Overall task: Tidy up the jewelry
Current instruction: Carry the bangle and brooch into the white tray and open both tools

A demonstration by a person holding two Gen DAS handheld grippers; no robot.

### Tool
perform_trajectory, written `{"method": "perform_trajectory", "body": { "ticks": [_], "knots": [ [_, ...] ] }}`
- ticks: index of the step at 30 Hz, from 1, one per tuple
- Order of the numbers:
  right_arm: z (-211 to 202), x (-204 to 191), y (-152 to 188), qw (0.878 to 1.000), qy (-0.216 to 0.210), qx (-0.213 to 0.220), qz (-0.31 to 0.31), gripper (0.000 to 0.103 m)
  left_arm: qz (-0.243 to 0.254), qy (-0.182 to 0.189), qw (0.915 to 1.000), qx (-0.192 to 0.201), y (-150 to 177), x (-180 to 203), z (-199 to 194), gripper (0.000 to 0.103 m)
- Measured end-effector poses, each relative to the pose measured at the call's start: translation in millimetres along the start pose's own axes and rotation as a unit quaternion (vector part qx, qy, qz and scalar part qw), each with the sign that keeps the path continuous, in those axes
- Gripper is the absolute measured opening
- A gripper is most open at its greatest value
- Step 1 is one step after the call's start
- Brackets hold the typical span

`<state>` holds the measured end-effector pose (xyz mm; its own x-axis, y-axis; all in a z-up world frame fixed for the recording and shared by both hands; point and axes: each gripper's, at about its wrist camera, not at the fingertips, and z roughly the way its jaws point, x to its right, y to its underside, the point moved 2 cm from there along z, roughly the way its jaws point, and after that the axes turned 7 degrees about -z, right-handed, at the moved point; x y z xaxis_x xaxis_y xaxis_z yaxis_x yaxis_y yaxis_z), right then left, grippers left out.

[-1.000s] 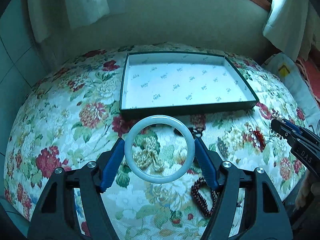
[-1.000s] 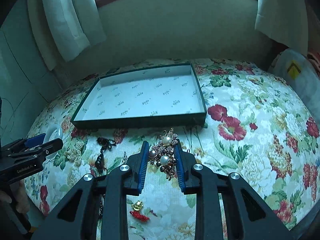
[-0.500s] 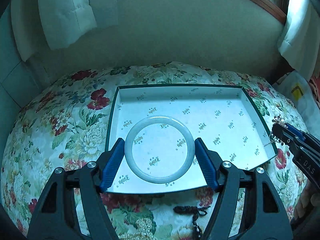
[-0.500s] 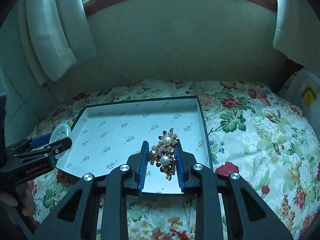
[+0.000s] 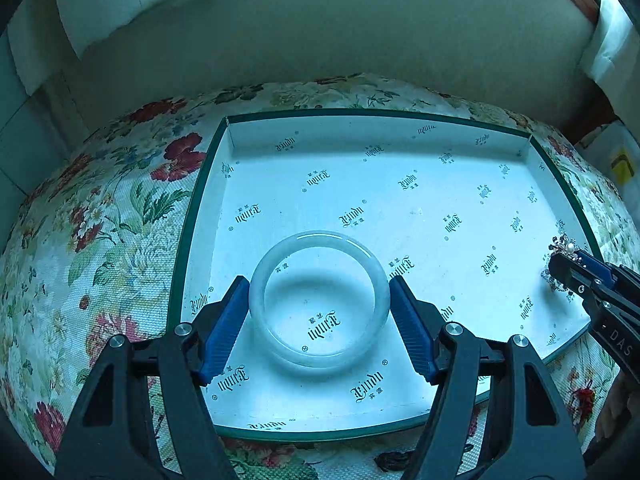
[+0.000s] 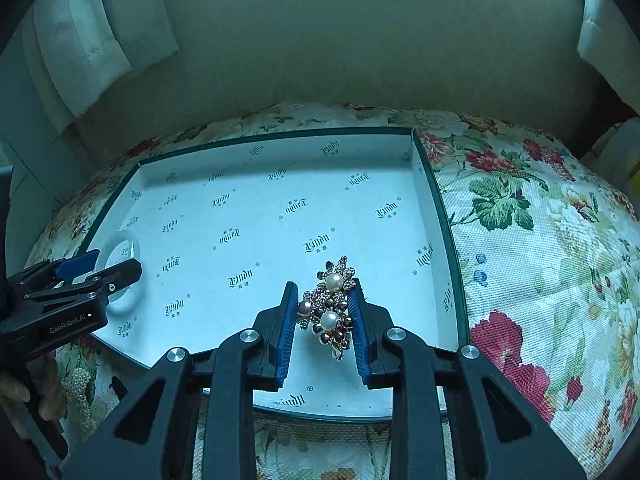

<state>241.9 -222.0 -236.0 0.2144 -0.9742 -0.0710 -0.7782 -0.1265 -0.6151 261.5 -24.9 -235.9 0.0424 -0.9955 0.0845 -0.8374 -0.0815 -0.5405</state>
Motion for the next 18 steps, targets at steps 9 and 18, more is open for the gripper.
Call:
{"method": "perform_trajectory", "body": {
  "ticks": [9,18],
  "knots": [
    [10.5,4.7,7.9,1.000,0.001,-0.010,0.006,0.029,-0.002,-0.002,1.0000,-0.007,6.7,-3.1,8.7,0.071],
    [7.7,-4.0,6.8,1.000,-0.006,0.003,-0.009,0.050,0.004,-0.005,1.0000,0.004,4.9,-1.0,3.5,0.082]
  ]
}}
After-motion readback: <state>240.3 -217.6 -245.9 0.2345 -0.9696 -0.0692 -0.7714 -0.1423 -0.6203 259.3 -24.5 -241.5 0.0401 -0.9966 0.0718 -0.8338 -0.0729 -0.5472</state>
